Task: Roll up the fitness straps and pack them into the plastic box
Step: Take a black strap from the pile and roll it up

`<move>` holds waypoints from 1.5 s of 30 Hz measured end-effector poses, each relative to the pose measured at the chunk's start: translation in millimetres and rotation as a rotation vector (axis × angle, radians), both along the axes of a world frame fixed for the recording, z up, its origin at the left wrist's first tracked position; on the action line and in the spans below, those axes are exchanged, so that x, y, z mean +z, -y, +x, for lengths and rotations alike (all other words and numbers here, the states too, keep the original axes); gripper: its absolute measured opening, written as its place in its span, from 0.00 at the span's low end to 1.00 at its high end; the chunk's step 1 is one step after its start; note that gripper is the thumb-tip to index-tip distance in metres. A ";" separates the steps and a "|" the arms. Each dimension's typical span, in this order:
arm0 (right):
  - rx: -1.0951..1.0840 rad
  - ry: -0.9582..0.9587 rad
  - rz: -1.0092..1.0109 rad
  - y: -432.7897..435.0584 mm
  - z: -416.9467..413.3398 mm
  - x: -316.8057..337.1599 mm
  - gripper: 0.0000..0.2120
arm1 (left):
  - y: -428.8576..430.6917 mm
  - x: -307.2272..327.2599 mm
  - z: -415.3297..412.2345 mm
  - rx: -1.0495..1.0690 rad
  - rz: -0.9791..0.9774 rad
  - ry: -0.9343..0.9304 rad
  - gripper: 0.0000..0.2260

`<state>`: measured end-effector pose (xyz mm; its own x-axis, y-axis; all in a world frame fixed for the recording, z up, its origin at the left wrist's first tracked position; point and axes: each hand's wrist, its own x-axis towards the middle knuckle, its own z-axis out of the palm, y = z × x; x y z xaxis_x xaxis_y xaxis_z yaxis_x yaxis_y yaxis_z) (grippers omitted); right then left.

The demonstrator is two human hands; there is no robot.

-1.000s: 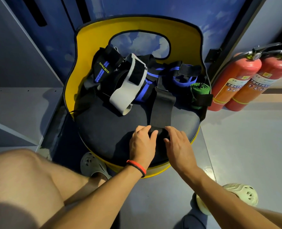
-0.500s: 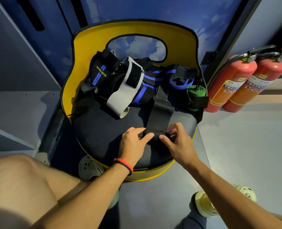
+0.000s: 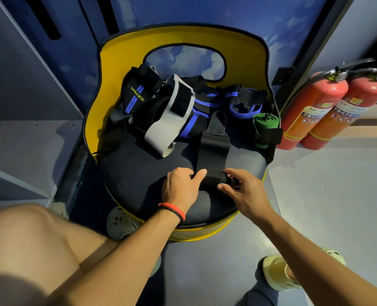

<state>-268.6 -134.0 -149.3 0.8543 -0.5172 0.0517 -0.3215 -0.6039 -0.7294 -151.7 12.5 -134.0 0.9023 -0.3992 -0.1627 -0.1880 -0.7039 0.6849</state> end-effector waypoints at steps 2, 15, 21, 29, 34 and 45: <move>0.047 -0.046 -0.004 1.9 0.2 0.9 0.19 | 1.1 -3.3 -2.2 -0.001 -0.046 0.002 0.14; 0.001 -0.172 0.350 6.0 4.9 8.6 0.16 | -22.2 4.3 -16.7 0.014 -0.111 -0.066 0.25; -0.250 -0.065 0.217 -15.0 5.4 -1.7 0.15 | -14.1 -0.4 -22.0 0.067 -0.185 -0.097 0.14; -0.120 -0.018 0.266 -24.8 -5.9 4.7 0.16 | -10.4 -8.3 -19.4 0.089 -0.088 -0.086 0.20; -0.102 -0.144 0.304 -10.7 -0.6 9.5 0.13 | -14.7 -7.6 -21.8 0.054 -0.028 -0.003 0.21; -0.142 -0.229 0.277 -6.0 9.5 14.1 0.12 | -21.1 -6.1 -20.1 -0.005 -0.188 -0.035 0.18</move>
<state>-259.1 -128.0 -135.2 0.7464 -0.5988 -0.2903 -0.5610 -0.3316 -0.7585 -171.8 33.6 -140.1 0.8954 -0.4298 -0.1161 -0.1649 -0.5624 0.8103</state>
